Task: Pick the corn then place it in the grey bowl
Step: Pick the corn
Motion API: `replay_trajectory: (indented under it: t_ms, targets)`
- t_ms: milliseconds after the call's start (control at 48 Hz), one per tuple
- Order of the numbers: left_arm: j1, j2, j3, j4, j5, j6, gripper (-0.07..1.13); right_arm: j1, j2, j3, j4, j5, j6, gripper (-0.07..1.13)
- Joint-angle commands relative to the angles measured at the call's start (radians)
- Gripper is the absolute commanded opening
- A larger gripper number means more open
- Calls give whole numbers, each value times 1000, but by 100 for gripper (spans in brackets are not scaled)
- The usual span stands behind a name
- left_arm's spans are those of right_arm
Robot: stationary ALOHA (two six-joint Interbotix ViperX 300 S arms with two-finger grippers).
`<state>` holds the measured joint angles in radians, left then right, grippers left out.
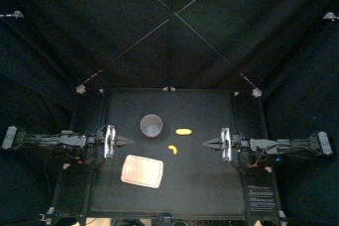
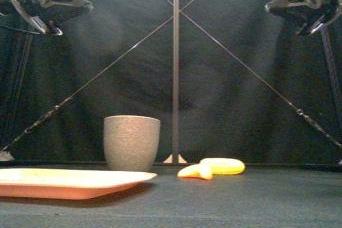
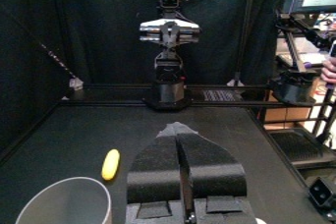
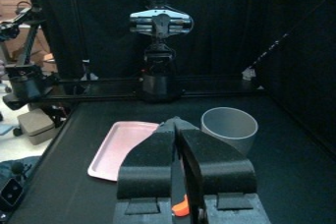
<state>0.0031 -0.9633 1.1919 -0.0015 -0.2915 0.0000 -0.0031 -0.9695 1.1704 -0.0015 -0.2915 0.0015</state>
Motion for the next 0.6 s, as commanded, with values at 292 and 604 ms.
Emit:
replay_trajectory:
  t_ms: [292,604]
  targets:
    - [26,-48,26,3,-5,3,-3,-169,170,-6,0,78,8,9]
    - [26,-48,28,3,-5,3,-3,-213,385,-135,-8,270,5,34]
